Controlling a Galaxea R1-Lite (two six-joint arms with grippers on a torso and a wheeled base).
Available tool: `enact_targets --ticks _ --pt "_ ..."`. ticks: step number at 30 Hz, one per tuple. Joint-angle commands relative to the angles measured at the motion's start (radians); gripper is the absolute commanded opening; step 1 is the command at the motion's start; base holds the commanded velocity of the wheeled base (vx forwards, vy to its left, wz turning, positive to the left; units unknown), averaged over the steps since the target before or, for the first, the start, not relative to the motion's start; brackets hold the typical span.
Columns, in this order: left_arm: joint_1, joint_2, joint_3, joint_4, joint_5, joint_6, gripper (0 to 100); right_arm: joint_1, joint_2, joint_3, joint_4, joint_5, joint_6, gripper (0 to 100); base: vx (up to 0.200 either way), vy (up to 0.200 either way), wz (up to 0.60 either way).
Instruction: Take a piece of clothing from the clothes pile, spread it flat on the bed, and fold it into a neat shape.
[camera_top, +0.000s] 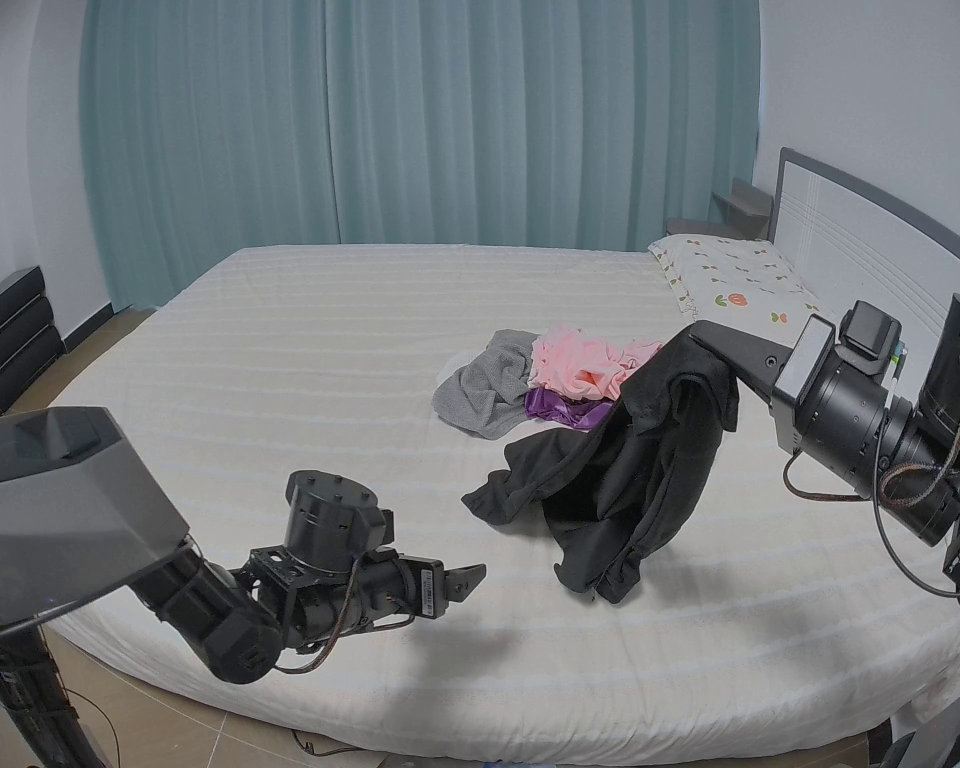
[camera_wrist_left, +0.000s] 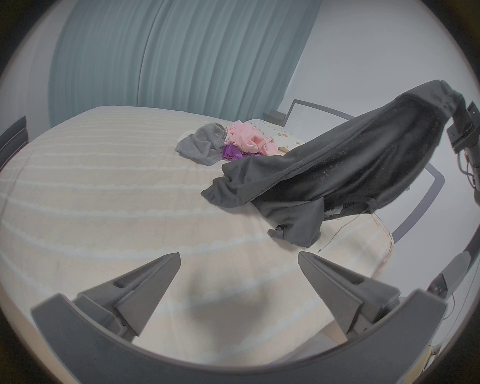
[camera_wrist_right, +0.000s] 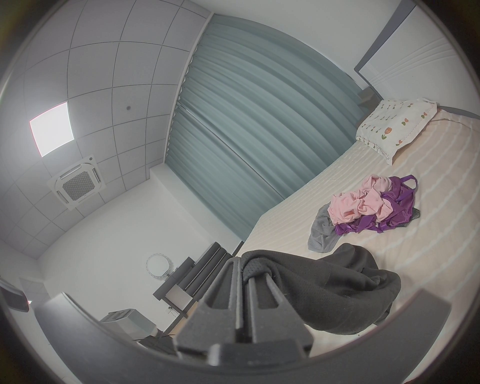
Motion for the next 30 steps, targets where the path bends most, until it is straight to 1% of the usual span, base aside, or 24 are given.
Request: enact_targets --ticks 1,2,11,15,18,20,21,25,30 --pt "-0.007 0.108 -0.087 -0.002 0.002 -0.003 100 0.001 0.0 0.002 0.004 0.001 0.0 0 0.0 0.0 0.0" --pt "-0.009 0.136 -0.122 -0.002 0.002 -0.003 100 0.001 0.005 0.002 0.004 0.002 0.0 0 0.0 0.0 0.0" --pt "-0.024 0.262 -0.281 -0.002 0.0 -0.004 100 0.004 0.008 -0.004 0.007 0.007 0.0 0 0.0 0.0 0.0" --pt "-0.018 0.289 -0.327 0.002 -0.012 -0.006 100 0.004 0.006 -0.009 0.005 0.007 0.0 0 0.0 0.0 0.0" --pt "-0.015 0.34 -0.395 -0.001 -0.01 -0.006 100 0.005 0.006 -0.011 -0.001 0.007 0.0 0 0.0 0.0 0.0" --pt "-0.015 0.348 -0.404 -0.001 -0.01 -0.006 100 0.005 0.006 -0.011 -0.001 0.007 0.0 0 0.0 0.0 0.0" --pt "-0.013 0.397 -0.465 -0.001 -0.009 -0.009 100 0.016 0.006 -0.012 -0.001 0.007 0.0 0 0.0 0.0 0.0" --pt "-0.012 0.475 -0.585 0.004 0.01 -0.003 100 0.018 0.006 -0.011 -0.001 0.006 0.0 0 0.0 0.0 0.0" --pt "0.005 0.561 -0.729 0.015 0.085 -0.001 100 0.016 0.006 -0.012 -0.002 0.004 0.0 0 0.0 0.0 0.0"
